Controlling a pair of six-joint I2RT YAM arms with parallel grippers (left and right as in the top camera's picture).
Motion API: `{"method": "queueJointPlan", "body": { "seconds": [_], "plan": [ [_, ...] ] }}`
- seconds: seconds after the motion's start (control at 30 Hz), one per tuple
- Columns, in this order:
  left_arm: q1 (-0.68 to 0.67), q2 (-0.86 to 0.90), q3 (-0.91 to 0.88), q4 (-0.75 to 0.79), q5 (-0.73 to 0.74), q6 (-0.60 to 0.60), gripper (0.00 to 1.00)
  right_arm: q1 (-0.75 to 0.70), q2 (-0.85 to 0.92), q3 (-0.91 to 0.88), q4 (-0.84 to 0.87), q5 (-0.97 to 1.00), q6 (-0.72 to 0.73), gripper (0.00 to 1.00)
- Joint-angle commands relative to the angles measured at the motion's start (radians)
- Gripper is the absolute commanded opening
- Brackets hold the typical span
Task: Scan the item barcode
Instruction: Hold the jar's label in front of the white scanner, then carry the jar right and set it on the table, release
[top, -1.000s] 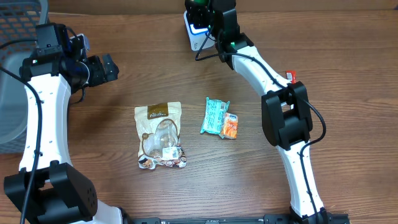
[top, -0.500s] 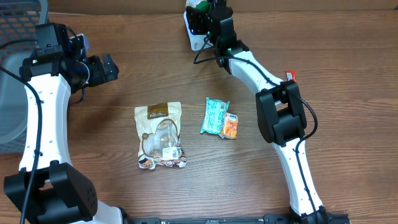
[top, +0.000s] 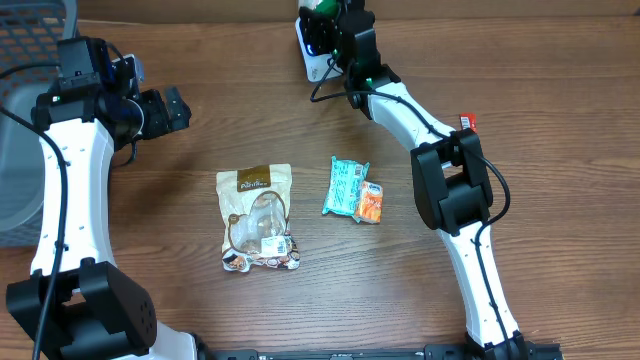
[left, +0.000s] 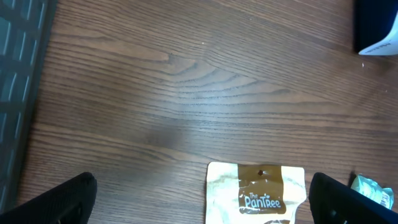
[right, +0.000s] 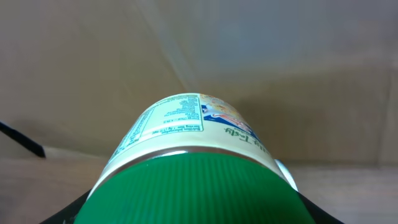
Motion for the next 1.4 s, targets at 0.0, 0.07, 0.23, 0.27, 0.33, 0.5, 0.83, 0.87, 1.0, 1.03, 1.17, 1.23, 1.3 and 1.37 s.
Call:
{"method": "queueJointPlan", "body": {
  "seconds": [0.0,0.07,0.23,0.27,0.33,0.5,0.83,0.87,1.0,1.03,1.17,1.23,1.3,1.37],
  "plan": [
    [-0.002,0.000,0.002,0.001,-0.006,-0.009,1.00,-0.017,-0.195,0.006,-0.075,0.001,0.004,0.25],
    [-0.002,0.000,0.002,0.001,-0.006,-0.009,1.00,-0.024,-0.276,0.006,-0.198,0.001,0.004,0.25],
    [-0.002,0.000,0.002,0.001,-0.006,-0.009,1.00,-0.070,-0.478,0.006,-0.657,0.001,0.005,0.14],
    [-0.002,0.000,0.002,0.001,-0.006,-0.009,1.00,-0.084,-0.509,0.006,-0.746,0.001,0.005,0.13],
    [-0.002,0.000,0.003,0.001,-0.006,-0.009,1.00,-0.118,-0.560,0.006,-0.939,0.001,0.005,0.10],
    [-0.002,0.000,0.003,0.001,-0.006,-0.009,1.00,-0.212,-0.587,0.003,-1.345,0.001,0.003,0.08],
    [-0.002,0.000,0.003,0.000,-0.006,-0.009,1.00,-0.317,-0.571,-0.277,-1.505,-0.003,-0.034,0.10],
    [-0.002,0.000,0.003,0.000,-0.006,-0.009,1.00,-0.317,-0.571,-0.319,-1.484,-0.003,-0.034,0.10],
    [-0.002,0.000,0.002,0.001,-0.006,-0.009,1.00,-0.318,-0.571,-0.431,-1.414,0.006,-0.034,0.15],
    [-0.002,0.000,0.002,0.001,-0.006,-0.009,1.00,-0.318,-0.571,-0.451,-1.399,0.020,-0.034,0.16],
    [-0.002,0.000,0.002,0.000,-0.006,-0.009,1.00,-0.318,-0.571,-0.513,-1.358,0.085,-0.034,0.16],
    [-0.002,0.000,0.002,0.000,-0.006,-0.009,1.00,-0.318,-0.571,-0.538,-1.337,0.103,-0.035,0.17],
    [-0.002,0.000,0.002,0.000,-0.006,-0.009,1.00,-0.317,-0.571,-0.557,-1.322,0.112,-0.042,0.28],
    [-0.002,0.000,0.003,0.001,-0.006,-0.009,1.00,-0.317,-0.571,-0.565,-1.318,0.112,-0.061,0.47]
  ]
}}
